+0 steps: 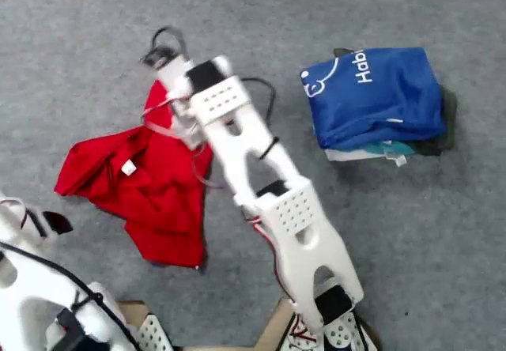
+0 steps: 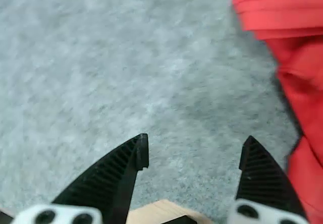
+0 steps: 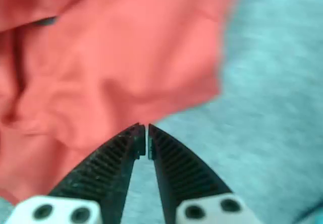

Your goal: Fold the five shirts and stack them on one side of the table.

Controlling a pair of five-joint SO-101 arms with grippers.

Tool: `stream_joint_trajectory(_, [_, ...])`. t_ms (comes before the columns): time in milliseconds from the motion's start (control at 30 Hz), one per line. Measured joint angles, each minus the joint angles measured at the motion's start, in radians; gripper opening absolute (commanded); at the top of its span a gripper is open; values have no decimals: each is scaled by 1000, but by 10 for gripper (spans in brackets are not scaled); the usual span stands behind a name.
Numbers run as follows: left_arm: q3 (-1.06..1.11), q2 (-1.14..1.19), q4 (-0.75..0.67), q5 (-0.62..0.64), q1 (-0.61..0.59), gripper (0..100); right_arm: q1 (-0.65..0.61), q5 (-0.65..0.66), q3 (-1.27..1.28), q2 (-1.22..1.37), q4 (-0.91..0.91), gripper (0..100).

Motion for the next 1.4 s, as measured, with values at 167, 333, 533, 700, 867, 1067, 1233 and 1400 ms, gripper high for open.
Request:
stream_joint_trajectory(167, [-61,92,0,126,204,299,123,5,35,-28,14,15])
stream_joint_trajectory(333, [-160,152,-2,253,522,298,252,20,123,-198,14,18])
stream_joint_trajectory(533, [-229,187,-103,267,899,202,321,235,137,-400,14,18])
stream_joint_trajectory(700, [-239,328,-270,216,1071,122,353,485,135,-439,2,18])
stream_joint_trajectory(867, [-272,534,-301,114,1099,25,397,603,135,-440,14,18])
stream_joint_trajectory(1067, [-351,689,-311,87,1076,28,414,632,141,-440,14,18])
stream_joint_trajectory(1233, [-417,652,-293,89,1007,28,414,632,195,-440,-9,18])
stream_joint_trajectory(1400, [-427,605,-293,89,911,29,353,597,290,-382,-178,26])
